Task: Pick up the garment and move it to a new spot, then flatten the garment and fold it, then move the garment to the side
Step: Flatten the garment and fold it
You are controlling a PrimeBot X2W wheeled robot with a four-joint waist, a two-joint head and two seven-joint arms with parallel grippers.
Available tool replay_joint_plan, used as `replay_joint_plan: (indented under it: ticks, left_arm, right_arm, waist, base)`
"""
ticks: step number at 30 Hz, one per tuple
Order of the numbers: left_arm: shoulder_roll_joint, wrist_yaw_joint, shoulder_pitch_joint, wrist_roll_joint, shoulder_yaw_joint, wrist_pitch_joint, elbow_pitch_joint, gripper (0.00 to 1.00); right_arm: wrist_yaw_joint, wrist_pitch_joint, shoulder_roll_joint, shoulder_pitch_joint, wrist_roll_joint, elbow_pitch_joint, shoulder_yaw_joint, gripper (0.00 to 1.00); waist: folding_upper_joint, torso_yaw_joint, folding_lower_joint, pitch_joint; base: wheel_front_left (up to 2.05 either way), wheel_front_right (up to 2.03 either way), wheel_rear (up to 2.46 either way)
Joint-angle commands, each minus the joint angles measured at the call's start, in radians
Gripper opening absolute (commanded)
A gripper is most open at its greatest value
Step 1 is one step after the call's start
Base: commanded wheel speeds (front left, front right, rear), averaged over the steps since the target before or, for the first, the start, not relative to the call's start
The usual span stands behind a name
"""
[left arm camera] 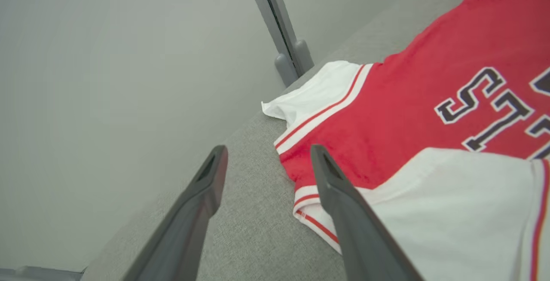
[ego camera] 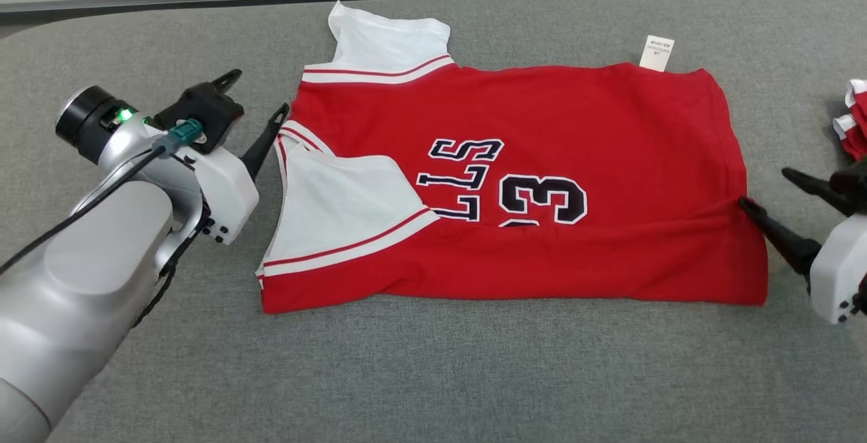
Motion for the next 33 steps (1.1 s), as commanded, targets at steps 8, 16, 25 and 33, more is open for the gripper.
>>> replay_joint_plan:
  ticks: [8, 16, 25, 33]
  left_arm:
    - [-0.060, 0.186, 0.188, -0.142, 0.341, -0.096, -0.160, 1.00]
    - [-0.160, 0.240, 0.543, 0.058, 0.682, -0.094, -0.490, 1.00]
    - [-0.331, 0.151, 0.758, 0.262, 0.877, -0.094, -0.546, 1.00]
    - [-0.406, 0.114, 0.861, 0.400, 0.937, -0.094, -0.444, 1.00]
  right_arm:
    - [-0.002, -0.200, 0.083, 0.090, 0.132, 0.089, -0.243, 1.00]
    - [-0.002, -0.198, 0.238, 0.400, -0.114, -0.086, -0.818, 1.00]
    - [-0.002, -0.198, 0.452, 0.725, -0.318, -0.319, -1.102, 1.00]
    - [-0.001, -0.198, 0.549, 0.837, -0.366, -0.345, -1.123, 1.00]
  waist:
    - [0.0000, 0.018, 0.0000, -0.075]
    - [0.0000, 0.027, 0.0000, -0.124]
    - [0.0000, 0.046, 0.0000, -0.156]
    - [0.0000, 0.032, 0.0000, -0.163]
  base:
    - [0.00, 0.00, 0.00]
    - [0.00, 0.00, 0.00]
    - [0.00, 0.00, 0.00]
    - [0.00, 0.00, 0.00]
